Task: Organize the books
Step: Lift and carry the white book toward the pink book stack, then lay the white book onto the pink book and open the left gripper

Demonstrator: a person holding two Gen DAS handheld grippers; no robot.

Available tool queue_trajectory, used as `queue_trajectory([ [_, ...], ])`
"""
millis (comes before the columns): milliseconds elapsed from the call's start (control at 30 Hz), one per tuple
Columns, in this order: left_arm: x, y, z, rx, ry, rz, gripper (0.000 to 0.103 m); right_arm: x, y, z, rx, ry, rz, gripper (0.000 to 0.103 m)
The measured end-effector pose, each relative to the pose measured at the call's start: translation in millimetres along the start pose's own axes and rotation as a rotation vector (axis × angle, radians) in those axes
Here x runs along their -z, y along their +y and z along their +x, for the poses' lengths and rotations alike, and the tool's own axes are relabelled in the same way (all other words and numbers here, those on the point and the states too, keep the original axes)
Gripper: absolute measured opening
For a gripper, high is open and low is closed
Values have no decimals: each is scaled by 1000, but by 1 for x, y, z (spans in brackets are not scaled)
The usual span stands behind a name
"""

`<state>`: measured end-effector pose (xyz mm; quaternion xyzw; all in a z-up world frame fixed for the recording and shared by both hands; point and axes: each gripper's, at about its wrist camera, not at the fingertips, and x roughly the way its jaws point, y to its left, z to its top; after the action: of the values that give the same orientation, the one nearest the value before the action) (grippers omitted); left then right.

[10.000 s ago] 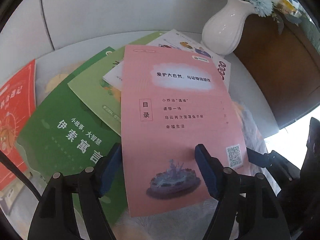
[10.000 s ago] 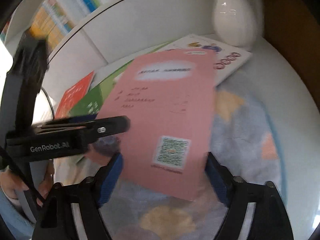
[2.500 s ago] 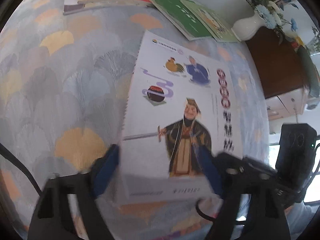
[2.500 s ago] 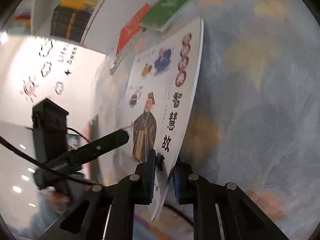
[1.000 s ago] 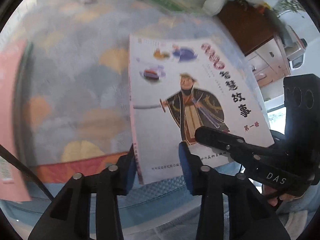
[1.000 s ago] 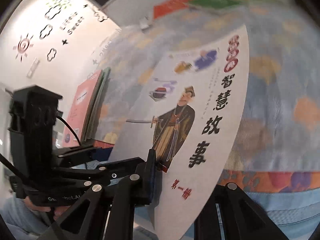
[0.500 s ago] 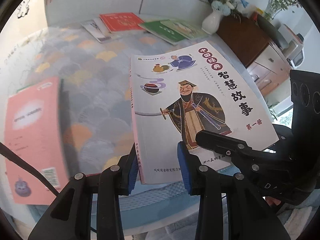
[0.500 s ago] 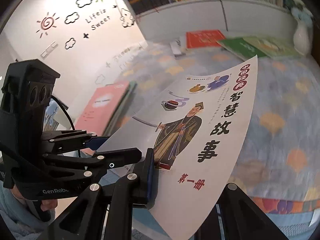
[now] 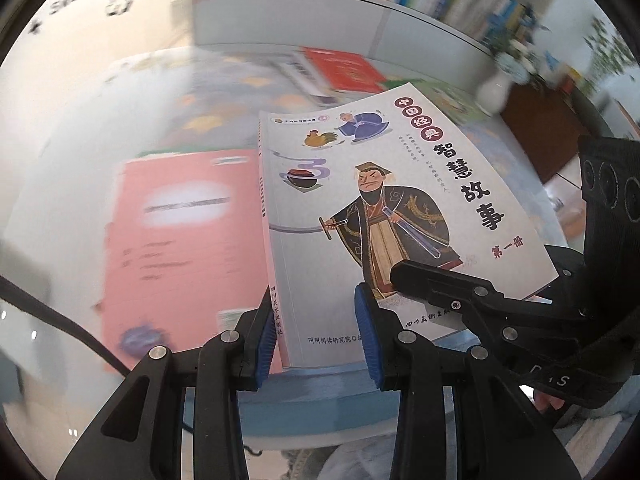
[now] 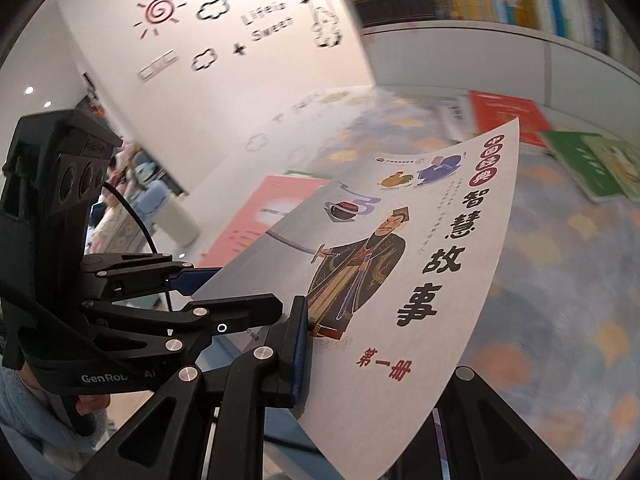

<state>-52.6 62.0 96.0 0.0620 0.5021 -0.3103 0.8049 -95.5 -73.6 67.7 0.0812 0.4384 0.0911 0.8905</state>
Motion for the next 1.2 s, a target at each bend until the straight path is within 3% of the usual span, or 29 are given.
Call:
queue_trajectory([
  [267,11,71,-14,-94,40,-101,34,-20,61,61,-80,67,-79,17],
  [500,5,99,-18,-150,61,-99,36,-32,83,94,-117,100,-32,18],
  [667,4,102,-17,-166,82,-70,37,-35,83,104,-135,129,77,18],
  [767,4,102,-14,-183,99,-62,38,-35,86,104,-131,133,59,19],
  [833,4,104,-11,-207,118,-52,35,-35,87,105,-132,152,64,26],
  [933,6,105,-12,-260,144,-26,39,-33,82,110,-162,241,131,46],
  [1000,7,107,-17,-260,151,-28,44,-30,77,113,-182,316,202,70],
  [1067,7,108,-21,-279,166,-34,45,-27,74,108,-145,330,229,85],
  [1200,4,103,-27,-302,176,-45,46,-24,73,93,-87,356,157,99],
])
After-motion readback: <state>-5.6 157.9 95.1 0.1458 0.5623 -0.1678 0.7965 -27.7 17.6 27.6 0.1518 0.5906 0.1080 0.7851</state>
